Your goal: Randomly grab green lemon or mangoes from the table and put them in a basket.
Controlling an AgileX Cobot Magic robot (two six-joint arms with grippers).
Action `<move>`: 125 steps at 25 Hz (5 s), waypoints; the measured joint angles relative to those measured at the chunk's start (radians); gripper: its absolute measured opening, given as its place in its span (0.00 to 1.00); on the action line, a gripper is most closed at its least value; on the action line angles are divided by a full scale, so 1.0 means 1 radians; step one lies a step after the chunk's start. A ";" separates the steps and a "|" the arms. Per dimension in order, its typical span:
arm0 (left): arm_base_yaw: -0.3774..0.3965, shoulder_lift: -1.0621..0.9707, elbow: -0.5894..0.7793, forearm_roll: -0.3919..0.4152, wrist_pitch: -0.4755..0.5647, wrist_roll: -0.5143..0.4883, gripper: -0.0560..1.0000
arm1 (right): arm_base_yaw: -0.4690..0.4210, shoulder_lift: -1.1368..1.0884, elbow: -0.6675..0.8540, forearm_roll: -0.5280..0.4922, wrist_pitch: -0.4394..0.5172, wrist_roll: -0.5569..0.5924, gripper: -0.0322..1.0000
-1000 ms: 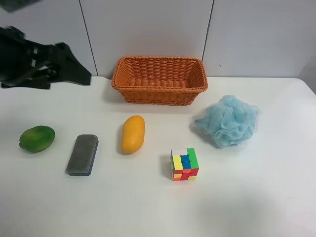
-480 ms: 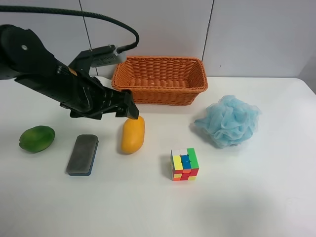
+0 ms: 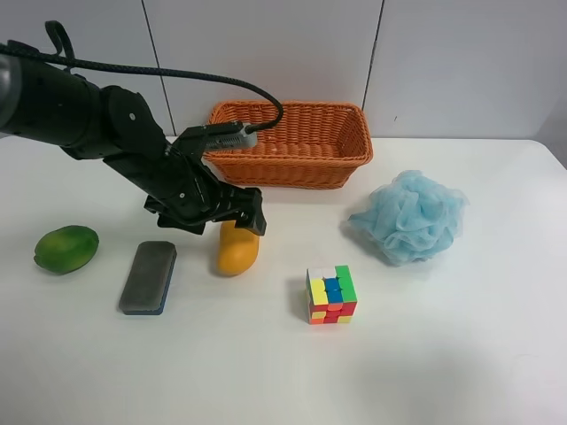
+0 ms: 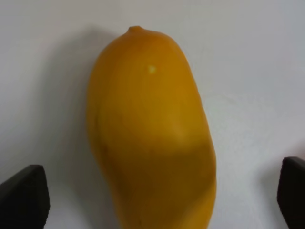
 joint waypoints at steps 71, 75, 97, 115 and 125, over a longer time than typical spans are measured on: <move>0.018 0.264 -0.847 0.246 0.107 0.041 0.65 | 0.000 0.000 0.000 0.000 0.000 0.000 0.99; 0.018 0.368 -0.893 0.251 0.036 0.056 0.65 | 0.000 0.000 0.000 0.000 0.000 0.000 0.99; 0.018 0.435 -0.895 0.248 0.000 0.062 0.97 | 0.000 0.000 0.000 0.000 0.000 0.000 0.99; 0.030 0.094 -0.874 0.393 0.370 0.024 0.99 | 0.000 0.000 0.000 0.000 0.000 0.000 0.99; 0.160 -0.570 -0.547 0.626 0.569 -0.117 0.99 | 0.000 0.000 0.000 0.000 0.000 0.000 0.99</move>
